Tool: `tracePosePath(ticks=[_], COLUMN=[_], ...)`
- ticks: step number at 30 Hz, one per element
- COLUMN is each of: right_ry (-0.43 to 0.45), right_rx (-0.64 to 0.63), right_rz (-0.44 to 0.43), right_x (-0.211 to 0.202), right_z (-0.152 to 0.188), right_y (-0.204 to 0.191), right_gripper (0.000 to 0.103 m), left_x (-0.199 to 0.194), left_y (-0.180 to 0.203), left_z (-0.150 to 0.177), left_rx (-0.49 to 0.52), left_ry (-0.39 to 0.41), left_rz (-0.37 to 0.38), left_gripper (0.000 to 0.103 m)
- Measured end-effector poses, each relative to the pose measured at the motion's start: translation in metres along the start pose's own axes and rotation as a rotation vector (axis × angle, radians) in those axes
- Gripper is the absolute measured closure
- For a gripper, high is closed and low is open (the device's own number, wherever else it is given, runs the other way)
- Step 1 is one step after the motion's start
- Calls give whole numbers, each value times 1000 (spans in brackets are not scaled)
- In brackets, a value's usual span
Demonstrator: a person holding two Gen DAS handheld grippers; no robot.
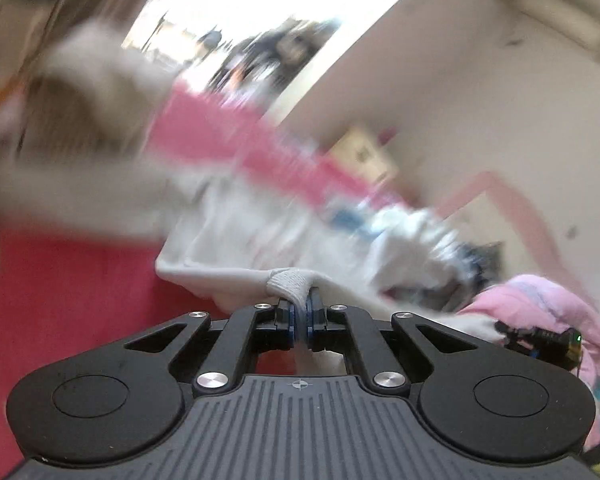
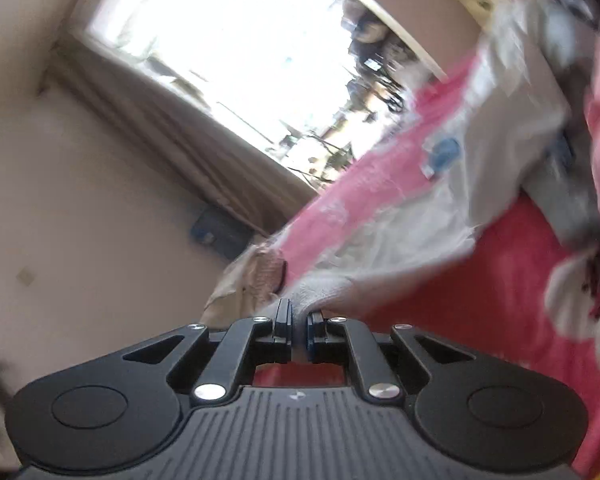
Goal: Fold clothes
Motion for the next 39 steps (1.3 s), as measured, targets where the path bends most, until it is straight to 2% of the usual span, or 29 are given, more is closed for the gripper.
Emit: tracePosePath(ticks=[2, 4, 9, 12, 14, 19, 27, 32, 37, 39], right_ry=[-62, -162, -378, -401, -391, -403, -442, -452, -524, -550], right_rx=[4, 102, 278, 302, 269, 193, 166, 110, 56, -3], right_rz=[64, 156, 368, 407, 405, 436, 513, 531, 584, 620], right_x=[-3, 3, 14, 11, 7, 5, 19, 21, 2, -10], right_z=[25, 64, 150, 164, 159, 159, 188, 190, 187, 180], right_y=[12, 53, 139, 151, 143, 137, 156, 152, 148, 140], right_gripper=[95, 95, 95, 95, 95, 95, 95, 93, 77, 77], left_x=[-19, -24, 8, 29, 32, 25, 41, 42, 35, 27], left_y=[13, 9, -44, -69, -72, -67, -63, -59, -62, -64], left_z=[0, 24, 141, 199, 212, 203, 219, 217, 206, 199], left_rx=[55, 54, -15, -14, -6, 64, 148, 221, 230, 237], left_ry=[-5, -76, -388, -550, -576, -565, -607, -627, -667, -693], left_rz=[10, -10, -127, -183, -188, -173, -195, -209, -227, -239], left_gripper=[100, 100, 100, 100, 100, 100, 98, 89, 78, 72])
Point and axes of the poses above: each gripper's, at about its wrist camera, not at the fingertips, and x roughly the way its jaws point, y to its right, z to its underside, the point moved 7 cm from there along x, roughly the way its jaws point
